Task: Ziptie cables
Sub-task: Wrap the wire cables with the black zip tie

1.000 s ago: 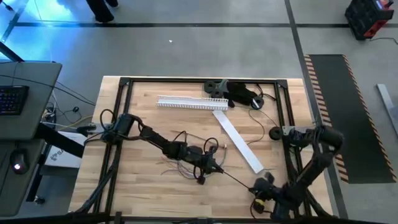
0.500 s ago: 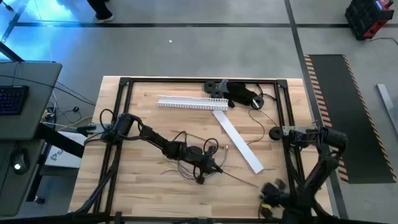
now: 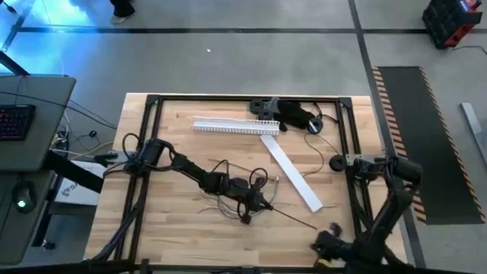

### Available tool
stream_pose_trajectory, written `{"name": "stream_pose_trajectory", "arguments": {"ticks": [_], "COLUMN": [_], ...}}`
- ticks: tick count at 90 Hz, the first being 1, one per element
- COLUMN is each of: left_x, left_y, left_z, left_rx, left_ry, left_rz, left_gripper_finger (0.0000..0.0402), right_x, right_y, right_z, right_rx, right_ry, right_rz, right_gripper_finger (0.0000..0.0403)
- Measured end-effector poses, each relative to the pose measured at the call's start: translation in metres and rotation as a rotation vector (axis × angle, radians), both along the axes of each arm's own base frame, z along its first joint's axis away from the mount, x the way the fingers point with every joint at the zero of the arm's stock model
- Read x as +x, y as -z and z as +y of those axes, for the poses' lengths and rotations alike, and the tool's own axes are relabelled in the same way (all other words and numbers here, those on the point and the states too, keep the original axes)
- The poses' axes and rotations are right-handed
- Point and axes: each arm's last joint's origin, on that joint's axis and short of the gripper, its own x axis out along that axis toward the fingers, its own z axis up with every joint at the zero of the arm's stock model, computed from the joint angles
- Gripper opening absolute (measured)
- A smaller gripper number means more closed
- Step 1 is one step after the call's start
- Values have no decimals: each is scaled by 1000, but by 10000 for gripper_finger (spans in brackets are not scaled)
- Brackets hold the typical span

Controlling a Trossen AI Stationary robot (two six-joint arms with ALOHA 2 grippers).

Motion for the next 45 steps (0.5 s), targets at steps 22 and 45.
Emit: {"name": "stream_pose_trajectory", "arguments": {"ticks": [22, 45], "left_x": [0, 0], "left_y": [0, 0], "left_z": [0, 0], "left_rx": [-7, -9], "left_ry": [1, 0], "left_rz": [4, 4], "left_gripper_finger": [0, 0], "right_x": [61, 89], "right_y": [10, 20], "right_z": [-39, -65], "right_rx": [-358, -427], "right_ry": [-9, 10], "right_rz": [-29, 80], "right_gripper_finger": [139, 139]}}
